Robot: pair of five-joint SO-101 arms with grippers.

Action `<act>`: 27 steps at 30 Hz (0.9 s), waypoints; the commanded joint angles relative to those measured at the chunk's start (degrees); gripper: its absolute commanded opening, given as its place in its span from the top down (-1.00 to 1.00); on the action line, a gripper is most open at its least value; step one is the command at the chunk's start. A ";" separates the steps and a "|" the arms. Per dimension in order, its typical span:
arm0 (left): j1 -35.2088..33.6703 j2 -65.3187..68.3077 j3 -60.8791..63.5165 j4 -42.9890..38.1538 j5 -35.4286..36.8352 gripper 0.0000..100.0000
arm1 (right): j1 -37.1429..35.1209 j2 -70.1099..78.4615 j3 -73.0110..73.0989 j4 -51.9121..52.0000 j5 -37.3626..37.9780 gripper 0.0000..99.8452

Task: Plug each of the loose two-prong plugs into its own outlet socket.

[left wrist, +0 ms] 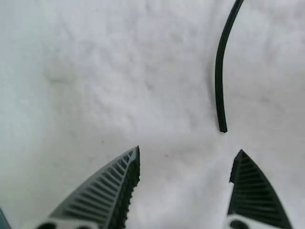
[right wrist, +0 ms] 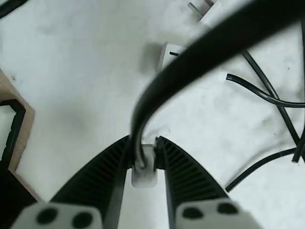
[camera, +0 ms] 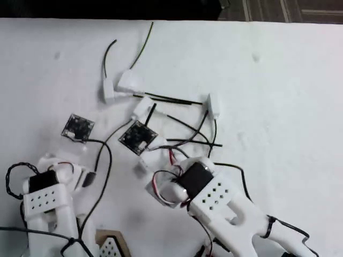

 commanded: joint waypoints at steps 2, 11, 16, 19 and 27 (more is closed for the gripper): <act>-0.48 -0.92 -0.26 -1.05 -0.62 0.39 | -0.84 -0.92 2.20 -7.69 -0.35 0.96; -0.48 -1.19 0.62 -1.23 -0.62 0.39 | -0.57 -1.01 16.70 -38.29 -10.20 0.96; -0.57 -1.19 0.62 -1.23 -0.62 0.39 | 2.33 -0.92 17.32 -43.21 -10.11 0.96; -0.57 -1.19 0.62 -1.23 -0.62 0.39 | 4.44 -0.84 17.93 -45.49 -10.11 0.96; -0.57 -1.19 0.62 -1.23 -0.53 0.39 | 4.53 -0.84 25.05 -55.69 -8.18 0.97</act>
